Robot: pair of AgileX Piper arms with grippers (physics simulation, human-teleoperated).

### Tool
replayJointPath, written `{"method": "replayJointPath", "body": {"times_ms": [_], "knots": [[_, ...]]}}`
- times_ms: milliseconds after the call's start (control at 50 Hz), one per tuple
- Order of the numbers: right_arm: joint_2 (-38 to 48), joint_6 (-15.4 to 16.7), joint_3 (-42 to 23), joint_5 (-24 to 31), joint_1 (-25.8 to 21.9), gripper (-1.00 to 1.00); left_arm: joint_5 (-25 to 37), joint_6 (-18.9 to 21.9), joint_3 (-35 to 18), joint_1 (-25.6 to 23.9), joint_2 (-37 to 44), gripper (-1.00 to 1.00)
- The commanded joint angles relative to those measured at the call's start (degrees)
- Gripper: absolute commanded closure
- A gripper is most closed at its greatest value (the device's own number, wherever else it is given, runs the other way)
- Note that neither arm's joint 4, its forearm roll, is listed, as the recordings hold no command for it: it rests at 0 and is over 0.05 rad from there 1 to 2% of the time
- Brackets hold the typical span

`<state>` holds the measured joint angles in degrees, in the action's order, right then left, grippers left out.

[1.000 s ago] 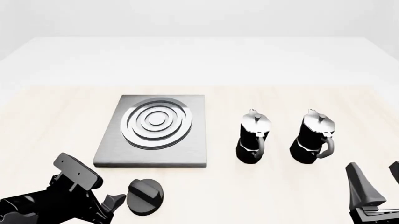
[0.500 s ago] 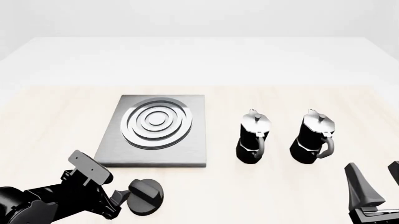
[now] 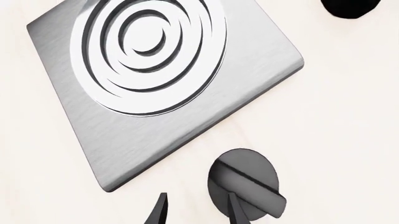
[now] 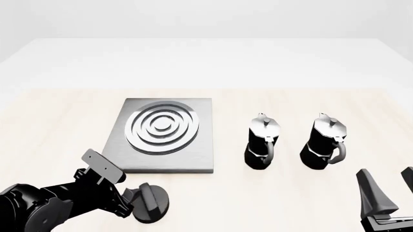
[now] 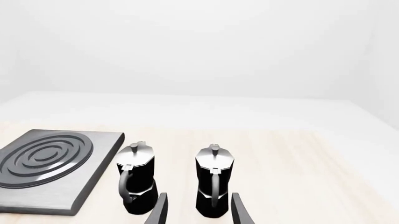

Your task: Turn off the stove.

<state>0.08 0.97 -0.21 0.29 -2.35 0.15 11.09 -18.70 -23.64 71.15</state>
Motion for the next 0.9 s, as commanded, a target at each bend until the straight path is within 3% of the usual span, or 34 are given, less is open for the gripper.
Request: {"method": "replayJointPath", "body": {"times_ms": [20,260,620,900], "knots": [[-0.01,-0.14,-0.03,0.0,0.07,-1.0,-1.61,0.01,-0.62,-0.82,2.84,-1.0],[0.0,-0.31,-0.12,0.06,0.17,-1.0,-2.65,0.62,-1.35,-0.68,5.07,-1.0],[-0.02,-0.37,-0.17,0.0,0.05,-1.0,1.82,3.93,-3.25,1.8,1.86,-1.0],[-0.03,-0.3,-0.14,-0.07,-0.17,-1.0,8.59,5.39,-1.51,5.84,-8.12,-1.0]]}}
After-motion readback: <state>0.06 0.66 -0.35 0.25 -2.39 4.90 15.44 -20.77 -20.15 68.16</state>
